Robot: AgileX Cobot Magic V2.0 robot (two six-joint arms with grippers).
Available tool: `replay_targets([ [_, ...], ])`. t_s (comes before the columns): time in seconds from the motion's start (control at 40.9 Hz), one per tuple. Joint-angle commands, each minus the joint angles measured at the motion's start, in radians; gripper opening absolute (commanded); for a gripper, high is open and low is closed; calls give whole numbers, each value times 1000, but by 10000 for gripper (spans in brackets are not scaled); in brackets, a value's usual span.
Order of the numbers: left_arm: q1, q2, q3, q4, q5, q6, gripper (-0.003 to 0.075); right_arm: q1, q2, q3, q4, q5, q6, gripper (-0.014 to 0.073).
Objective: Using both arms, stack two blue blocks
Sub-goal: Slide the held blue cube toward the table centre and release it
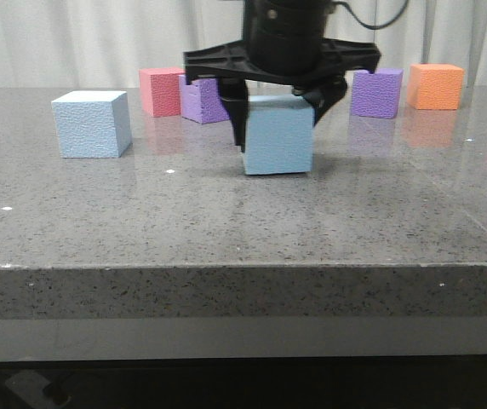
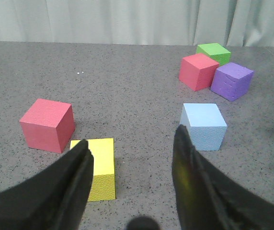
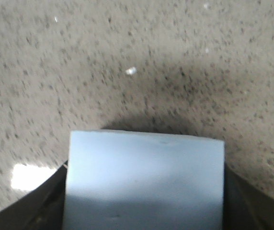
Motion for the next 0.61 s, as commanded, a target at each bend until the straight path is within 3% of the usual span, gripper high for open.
replay_targets([
  [0.0, -2, 9, -27, 0, -81, -8, 365, 10, -17, -92, -75, 3, 74, 439],
  [0.269, -2, 9, -27, 0, -81, -8, 365, 10, 8, -140, -74, -2, 86, 654],
  [0.489, -2, 9, -27, 0, -81, -8, 365, 10, -19, -140, -74, -10, 83, 657],
  [0.587, -2, 9, -27, 0, -81, -8, 365, 10, -69, -140, -67, 15, -13, 657],
])
